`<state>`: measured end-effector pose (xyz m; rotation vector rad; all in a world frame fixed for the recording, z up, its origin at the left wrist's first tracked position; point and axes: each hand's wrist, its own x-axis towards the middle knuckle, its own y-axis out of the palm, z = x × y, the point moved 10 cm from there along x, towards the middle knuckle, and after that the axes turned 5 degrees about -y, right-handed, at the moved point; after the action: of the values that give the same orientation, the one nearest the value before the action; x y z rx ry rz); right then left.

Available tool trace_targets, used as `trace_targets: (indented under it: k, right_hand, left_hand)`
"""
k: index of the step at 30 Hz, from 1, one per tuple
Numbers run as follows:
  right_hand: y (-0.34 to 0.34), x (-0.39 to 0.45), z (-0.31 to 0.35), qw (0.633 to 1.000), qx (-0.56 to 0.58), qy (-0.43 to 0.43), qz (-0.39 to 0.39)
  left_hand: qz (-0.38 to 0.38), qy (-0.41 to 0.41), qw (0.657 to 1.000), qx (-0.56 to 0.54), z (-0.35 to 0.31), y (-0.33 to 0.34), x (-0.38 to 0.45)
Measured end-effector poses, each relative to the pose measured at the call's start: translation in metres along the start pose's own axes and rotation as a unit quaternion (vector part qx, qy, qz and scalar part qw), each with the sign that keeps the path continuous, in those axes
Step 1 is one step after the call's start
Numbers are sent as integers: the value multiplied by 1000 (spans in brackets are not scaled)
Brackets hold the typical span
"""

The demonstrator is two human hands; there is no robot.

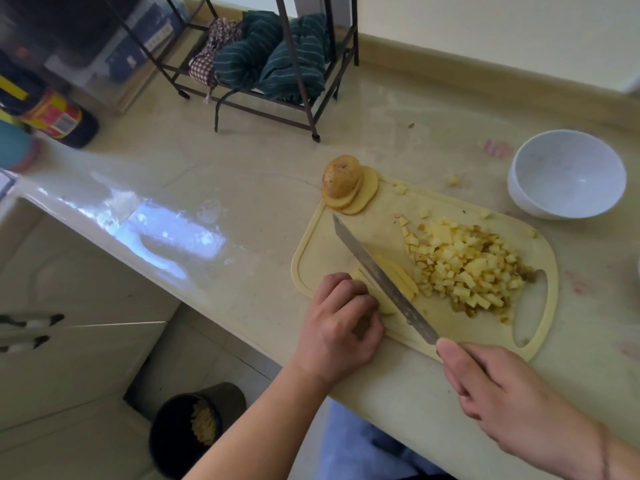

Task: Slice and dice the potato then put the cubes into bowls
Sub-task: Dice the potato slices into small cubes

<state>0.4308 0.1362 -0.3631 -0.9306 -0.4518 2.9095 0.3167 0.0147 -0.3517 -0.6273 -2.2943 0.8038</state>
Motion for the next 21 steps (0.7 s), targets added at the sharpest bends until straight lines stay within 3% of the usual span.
trace_targets:
  k: [21]
  right_hand:
    - [5,-21,-26,999,-23,31,9]
  left_hand:
    - [13,-28,999,-20,7,4,1]
